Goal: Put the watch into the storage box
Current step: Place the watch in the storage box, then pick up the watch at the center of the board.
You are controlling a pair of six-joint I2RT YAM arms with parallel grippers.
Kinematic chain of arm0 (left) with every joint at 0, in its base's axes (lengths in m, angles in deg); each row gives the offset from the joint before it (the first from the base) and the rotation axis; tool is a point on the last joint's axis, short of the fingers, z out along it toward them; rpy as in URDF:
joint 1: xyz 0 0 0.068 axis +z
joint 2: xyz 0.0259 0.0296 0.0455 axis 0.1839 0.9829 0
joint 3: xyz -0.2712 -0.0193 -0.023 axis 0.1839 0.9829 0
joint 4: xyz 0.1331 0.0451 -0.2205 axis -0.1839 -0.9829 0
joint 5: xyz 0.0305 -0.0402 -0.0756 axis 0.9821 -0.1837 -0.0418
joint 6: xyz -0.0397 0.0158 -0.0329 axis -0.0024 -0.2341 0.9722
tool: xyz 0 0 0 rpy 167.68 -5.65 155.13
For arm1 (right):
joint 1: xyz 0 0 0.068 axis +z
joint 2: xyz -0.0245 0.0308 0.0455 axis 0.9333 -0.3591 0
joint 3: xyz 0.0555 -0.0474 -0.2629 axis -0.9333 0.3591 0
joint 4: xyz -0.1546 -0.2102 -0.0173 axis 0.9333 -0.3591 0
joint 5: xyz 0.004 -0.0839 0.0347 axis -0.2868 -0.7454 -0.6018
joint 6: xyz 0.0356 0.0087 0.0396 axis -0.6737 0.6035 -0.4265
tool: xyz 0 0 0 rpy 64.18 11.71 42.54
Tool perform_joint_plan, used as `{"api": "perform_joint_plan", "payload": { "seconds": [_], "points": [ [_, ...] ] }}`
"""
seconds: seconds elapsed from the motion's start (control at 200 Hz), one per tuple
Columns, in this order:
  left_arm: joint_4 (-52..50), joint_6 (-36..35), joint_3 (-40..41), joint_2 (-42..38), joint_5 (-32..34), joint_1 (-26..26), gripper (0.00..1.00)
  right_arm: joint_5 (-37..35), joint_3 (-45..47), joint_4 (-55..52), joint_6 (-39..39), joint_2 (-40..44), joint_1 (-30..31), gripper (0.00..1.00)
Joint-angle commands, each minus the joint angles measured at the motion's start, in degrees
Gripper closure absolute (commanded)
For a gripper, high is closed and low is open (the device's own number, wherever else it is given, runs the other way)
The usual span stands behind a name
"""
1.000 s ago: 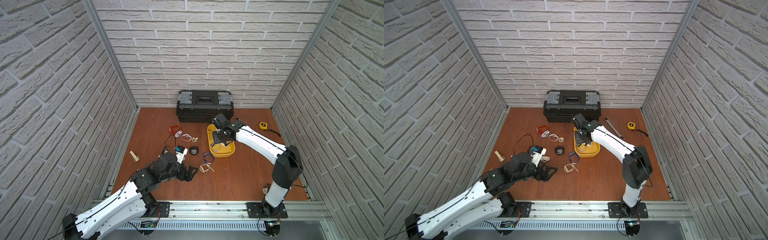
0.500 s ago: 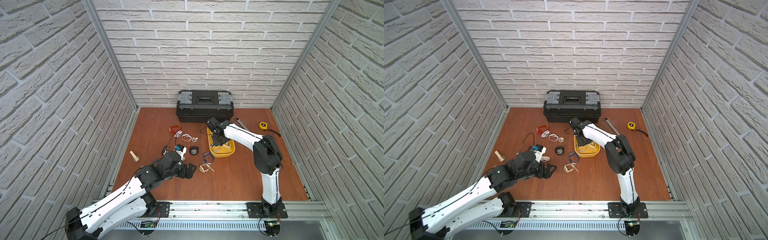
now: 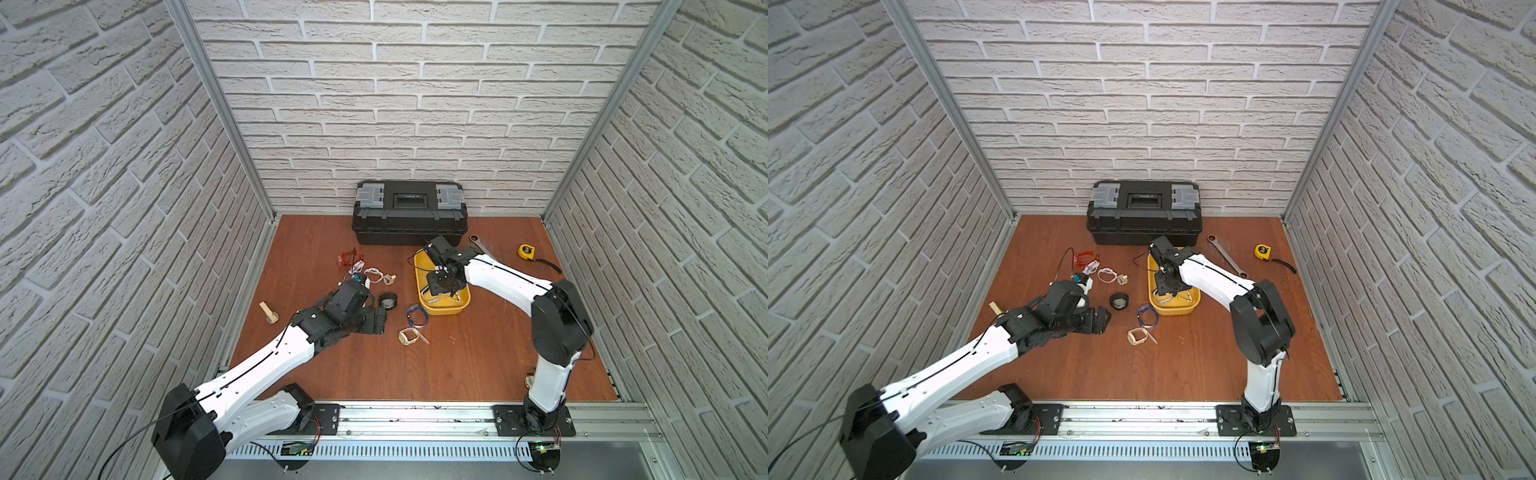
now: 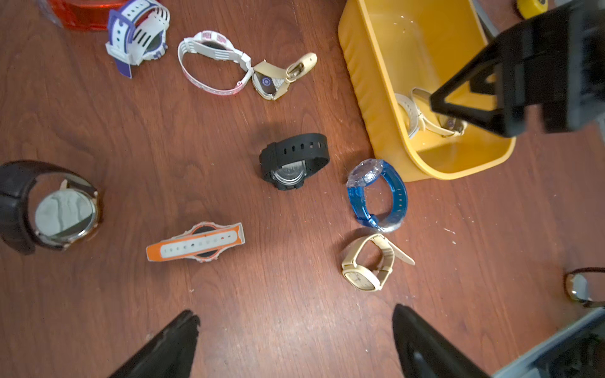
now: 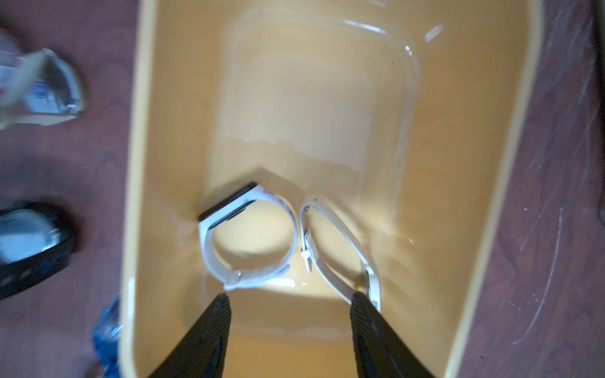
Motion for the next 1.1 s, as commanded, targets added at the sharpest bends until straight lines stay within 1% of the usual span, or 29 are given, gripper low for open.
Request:
{"api": "perform_joint_plan", "payload": {
  "seconds": [0.0, 0.08, 0.11, 0.155, 0.19, 0.235, 0.35, 0.48, 0.575, 0.625, 0.695, 0.835, 0.925, 0.99, 1.095],
  "points": [
    [2.3, -5.8, -2.5, 4.4, 3.7, 0.3, 0.06, 3.8, 3.6, 3.8, -0.7, 9.9, 0.0, 0.36],
    [3.1, -7.8, -3.6, 7.8, 4.3, 0.1, 0.10, 6.6, 8.1, 5.3, -0.7, 16.9, 0.0, 0.32],
    [3.3, -8.5, -3.9, 9.0, 5.2, 0.0, 0.11, 8.1, 10.0, 6.0, -0.5, 19.7, 0.0, 0.21],
    [3.4, -9.4, -4.4, 10.7, 7.0, -0.2, 0.12, 10.8, 13.3, 7.5, -0.5, 24.0, 0.0, 0.16],
    [3.5, -9.9, -4.9, 12.0, 8.1, -0.3, 0.13, 13.0, 16.0, 9.0, -0.5, 27.3, 0.0, 0.06],
    [4.1, -10.6, -5.4, 13.8, 9.2, -0.5, 0.13, 15.7, 20.0, 10.9, -1.0, 31.6, 0.1, 0.00],
    [6.1, -12.6, -6.8, 17.8, 12.1, -1.6, 0.14, 22.5, 29.8, 16.4, -3.1, 41.6, 0.3, 0.00],
    [9.1, -15.0, -8.2, 21.9, 13.6, -2.8, 0.16, 28.2, 39.7, 21.8, -6.0, 51.1, 1.0, 0.00],
    [9.9, -16.6, -9.6, 25.4, 15.0, -2.9, 0.24, 30.3, 43.3, 21.4, -6.9, 55.8, 1.8, 0.00],
    [10.4, -17.3, -10.1, 27.0, 15.9, -2.9, 0.28, 30.4, 44.6, 20.7, -7.3, 58.0, 2.4, 0.00],
    [10.6, -18.3, -11.1, 29.2, 17.8, -2.9, 0.35, 30.1, 45.7, 19.4, -7.7, 60.9, 2.5, 0.00],
    [13.0, -20.1, -11.9, 32.0, 20.0, -2.9, 0.45, 29.2, 46.6, 17.7, -7.5, 63.9, 2.5, 0.00],
    [13.6, -21.5, -13.1, 34.3, 20.1, -2.9, 0.55, 29.3, 46.8, 17.8, -7.3, 63.8, 2.5, 0.00],
    [13.9, -22.6, -14.0, 36.0, 20.4, -2.9, 0.60, 29.5, 47.0, 18.3, -7.3, 63.3, 2.5, 0.00],
    [13.3, -23.1, -15.2, 37.7, 20.3, -2.5, 0.74, 30.0, 47.0, 19.4, -7.2, 62.3, 2.5, 0.00]
  ]
}}
